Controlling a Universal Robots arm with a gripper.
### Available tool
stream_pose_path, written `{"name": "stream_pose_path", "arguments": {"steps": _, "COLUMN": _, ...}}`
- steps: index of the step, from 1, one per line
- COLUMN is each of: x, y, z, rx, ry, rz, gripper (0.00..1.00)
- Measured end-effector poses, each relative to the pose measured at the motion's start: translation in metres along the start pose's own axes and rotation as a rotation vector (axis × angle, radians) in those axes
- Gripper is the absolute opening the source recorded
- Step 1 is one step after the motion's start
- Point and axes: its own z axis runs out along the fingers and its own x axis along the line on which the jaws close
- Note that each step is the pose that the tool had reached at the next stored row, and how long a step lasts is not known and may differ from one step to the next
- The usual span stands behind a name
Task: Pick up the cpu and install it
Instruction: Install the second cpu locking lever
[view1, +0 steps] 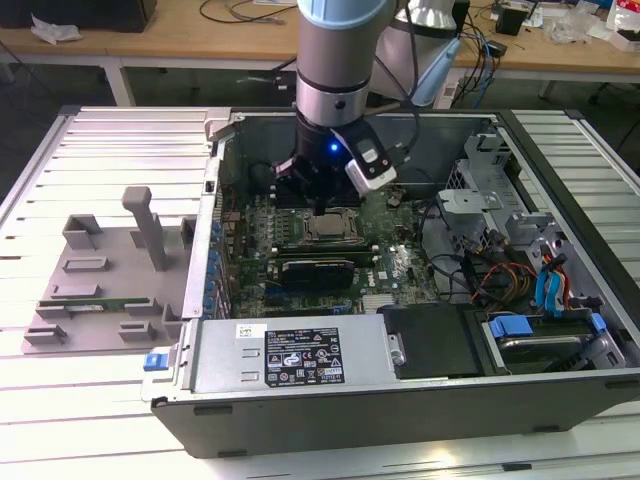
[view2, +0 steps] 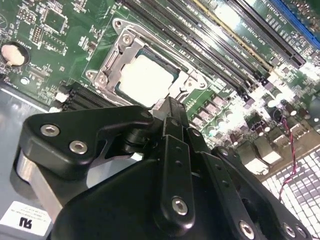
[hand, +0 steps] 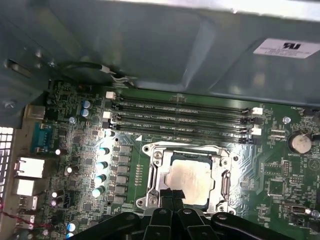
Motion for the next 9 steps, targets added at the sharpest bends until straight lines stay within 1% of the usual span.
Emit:
{"name": "stream_pose_path", "arguments": {"steps": 1, "x": -0.0001, "y": 0.0005, "z": -0.0011, "rx": 0.001, "ry": 0.0, "rz": 0.0, "gripper": 0.11}}
{"name": "stream_pose_path", "arguments": {"steps": 2, "x": -0.0002, "y": 0.0015, "z": -0.0039, "rx": 0.0052, "ry": 0.0006, "rz": 0.0, "gripper": 0.11}}
{"name": "stream_pose_path", "arguments": {"steps": 3, "x": -0.0003, "y": 0.0021, "z": -0.007, "rx": 0.0074, "ry": 0.0009, "rz": 0.0, "gripper": 0.11}}
{"name": "stream_pose_path", "arguments": {"steps": 4, "x": -0.0003, "y": 0.0026, "z": -0.0108, "rx": 0.0082, "ry": 0.0009, "rz": 0.0, "gripper": 0.11}}
{"name": "stream_pose_path", "arguments": {"steps": 7, "x": -0.0004, "y": 0.0038, "z": -0.0197, "rx": 0.0094, "ry": 0.001, "rz": 0.0, "gripper": 0.11}}
{"name": "stream_pose_path", "arguments": {"steps": 9, "x": -0.0004, "y": 0.0043, "z": -0.0235, "rx": 0.0104, "ry": 0.0011, "rz": 0.0, "gripper": 0.11}}
